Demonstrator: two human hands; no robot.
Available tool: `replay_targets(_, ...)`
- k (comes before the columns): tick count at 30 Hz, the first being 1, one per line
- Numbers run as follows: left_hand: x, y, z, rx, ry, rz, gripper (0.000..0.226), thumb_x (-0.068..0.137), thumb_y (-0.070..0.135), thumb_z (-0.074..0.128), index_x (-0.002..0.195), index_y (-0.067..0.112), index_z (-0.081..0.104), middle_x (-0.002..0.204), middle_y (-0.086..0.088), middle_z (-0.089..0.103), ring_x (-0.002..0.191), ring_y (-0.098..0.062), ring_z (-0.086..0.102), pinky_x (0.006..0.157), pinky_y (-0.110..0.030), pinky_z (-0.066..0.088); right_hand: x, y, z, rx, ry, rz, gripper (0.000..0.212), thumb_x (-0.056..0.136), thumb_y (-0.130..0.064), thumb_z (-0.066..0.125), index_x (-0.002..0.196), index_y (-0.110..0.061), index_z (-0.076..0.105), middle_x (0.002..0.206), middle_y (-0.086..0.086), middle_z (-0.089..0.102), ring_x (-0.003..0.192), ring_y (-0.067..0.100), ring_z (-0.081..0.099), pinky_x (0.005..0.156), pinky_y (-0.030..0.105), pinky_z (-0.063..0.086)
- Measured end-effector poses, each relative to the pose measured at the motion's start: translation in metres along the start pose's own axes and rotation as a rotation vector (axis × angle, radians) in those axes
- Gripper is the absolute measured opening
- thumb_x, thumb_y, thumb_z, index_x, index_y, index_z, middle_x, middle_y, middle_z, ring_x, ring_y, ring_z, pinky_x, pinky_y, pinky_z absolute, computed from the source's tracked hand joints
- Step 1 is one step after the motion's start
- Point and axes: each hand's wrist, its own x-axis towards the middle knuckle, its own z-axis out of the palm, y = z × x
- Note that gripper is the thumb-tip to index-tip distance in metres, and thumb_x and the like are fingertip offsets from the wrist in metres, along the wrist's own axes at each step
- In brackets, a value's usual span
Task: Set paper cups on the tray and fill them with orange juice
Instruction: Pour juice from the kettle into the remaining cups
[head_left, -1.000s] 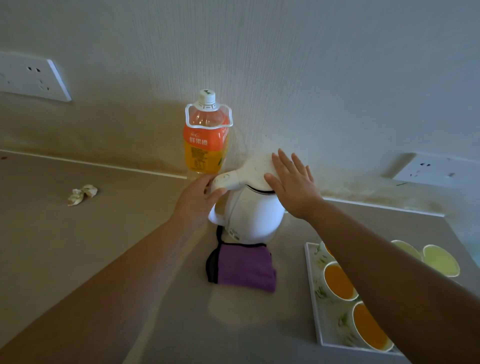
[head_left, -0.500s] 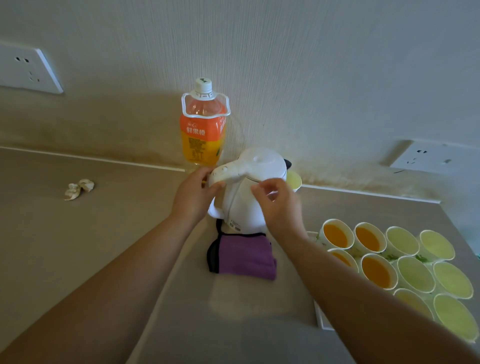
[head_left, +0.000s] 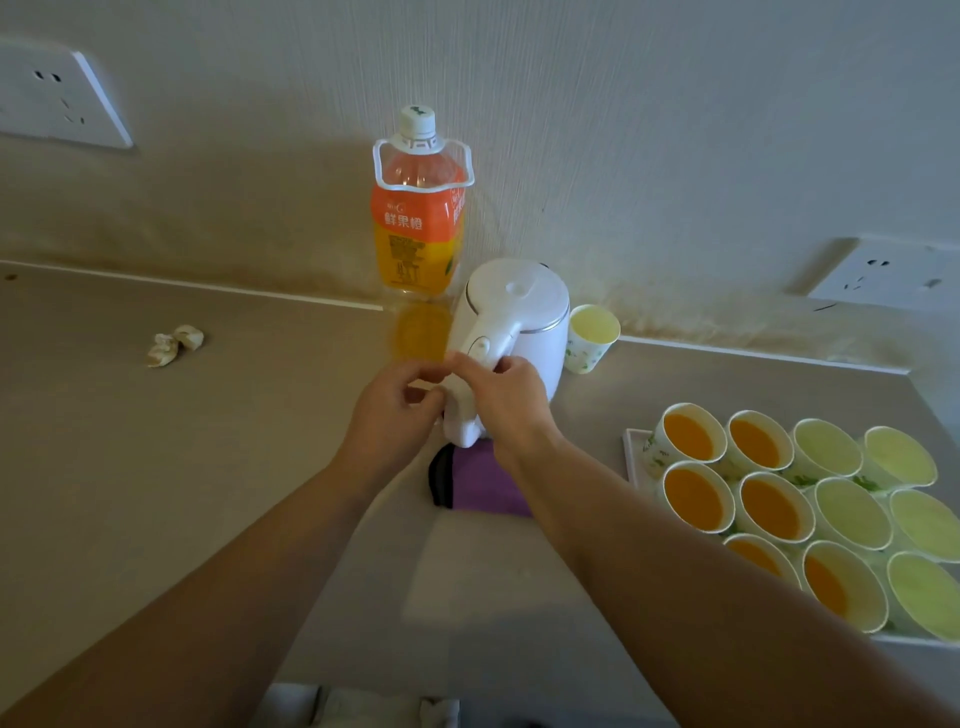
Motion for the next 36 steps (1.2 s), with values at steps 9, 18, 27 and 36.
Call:
replay_targets(9, 0.034, 0.012, 0.016, 0.011, -0.17, -0.116, 0.049, 0.098, 0.012, 0.043, 0.146, 0.019, 0.034, 0.141, 0.001, 0.044, 0.111, -0.004, 0.042, 0.081, -0.018, 0.036, 0.009, 0.011, -0.017, -0.017, 0.348, -0.087, 0.023, 0.079, -0.027, 0.068, 0.087, -0.012, 0.053, 0.077, 0.001, 0.059, 0.064, 0.012, 0.052, 0.048, 0.017, 0.036)
replay_targets(18, 0.073, 0.024, 0.04, -0.079, -0.26, -0.07, 0.048, 0.094, 0.033, 0.049, 0.141, 0.034, 0.04, 0.139, 0.008, 0.05, 0.128, -0.013, 0.045, 0.102, -0.032, 0.04, 0.021, 0.022, -0.028, -0.09, 0.493, -0.234, 0.011, 0.076, -0.013, 0.062, 0.081, -0.008, 0.053, 0.067, -0.004, 0.052, 0.061, 0.012, 0.048, 0.056, 0.023, 0.042)
replay_targets(27, 0.068, 0.036, 0.037, -0.067, -0.221, -0.022, 0.05, 0.094, 0.014, 0.049, 0.138, 0.036, 0.043, 0.13, 0.008, 0.052, 0.121, -0.013, 0.049, 0.105, -0.04, 0.043, 0.023, 0.008, -0.051, -0.047, 0.51, -0.342, 0.02, 0.063, -0.024, 0.056, 0.071, -0.007, 0.049, 0.055, -0.008, 0.044, 0.052, 0.008, 0.04, 0.053, 0.022, 0.039)
replay_targets(36, 0.034, 0.089, 0.035, -0.032, -0.055, 0.156, 0.051, 0.09, 0.022, 0.064, 0.138, 0.03, 0.047, 0.125, 0.008, 0.055, 0.1, 0.003, 0.057, 0.077, -0.008, 0.046, -0.017, -0.039, -0.102, 0.051, 0.382, -0.402, 0.015, 0.062, -0.025, 0.06, 0.066, -0.014, 0.051, 0.057, -0.002, 0.051, 0.055, 0.017, 0.047, 0.058, 0.033, 0.045)
